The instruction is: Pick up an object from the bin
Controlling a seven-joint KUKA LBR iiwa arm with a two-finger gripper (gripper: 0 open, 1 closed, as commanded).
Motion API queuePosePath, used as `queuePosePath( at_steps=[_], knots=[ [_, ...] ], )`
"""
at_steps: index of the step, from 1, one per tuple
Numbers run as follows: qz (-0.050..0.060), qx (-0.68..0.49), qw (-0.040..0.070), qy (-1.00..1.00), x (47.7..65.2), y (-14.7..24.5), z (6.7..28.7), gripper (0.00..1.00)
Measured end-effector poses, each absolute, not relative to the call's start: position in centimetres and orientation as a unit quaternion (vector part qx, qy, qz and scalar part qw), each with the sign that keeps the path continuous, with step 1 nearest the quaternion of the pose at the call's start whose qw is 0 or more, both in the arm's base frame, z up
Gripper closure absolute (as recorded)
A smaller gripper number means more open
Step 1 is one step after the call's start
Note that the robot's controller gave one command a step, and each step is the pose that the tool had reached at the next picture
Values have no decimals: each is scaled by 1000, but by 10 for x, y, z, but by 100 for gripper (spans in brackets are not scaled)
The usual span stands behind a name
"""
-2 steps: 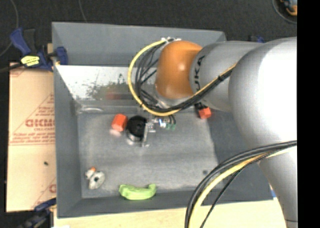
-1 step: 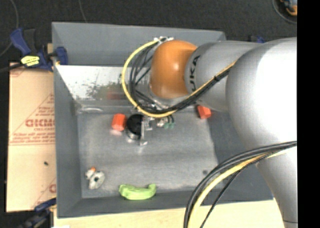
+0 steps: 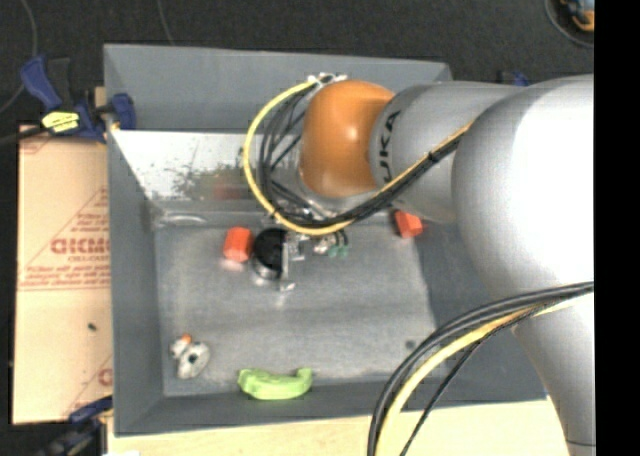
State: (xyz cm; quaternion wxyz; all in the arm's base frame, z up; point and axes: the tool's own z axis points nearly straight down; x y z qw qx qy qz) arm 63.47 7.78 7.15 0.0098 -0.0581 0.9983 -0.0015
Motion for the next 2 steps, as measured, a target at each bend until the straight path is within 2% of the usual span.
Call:
queuePosePath(
  at_steps=[2],
  knots=[
    [-2, -59, 10, 998, 635, 78, 72, 100]
  ],
)
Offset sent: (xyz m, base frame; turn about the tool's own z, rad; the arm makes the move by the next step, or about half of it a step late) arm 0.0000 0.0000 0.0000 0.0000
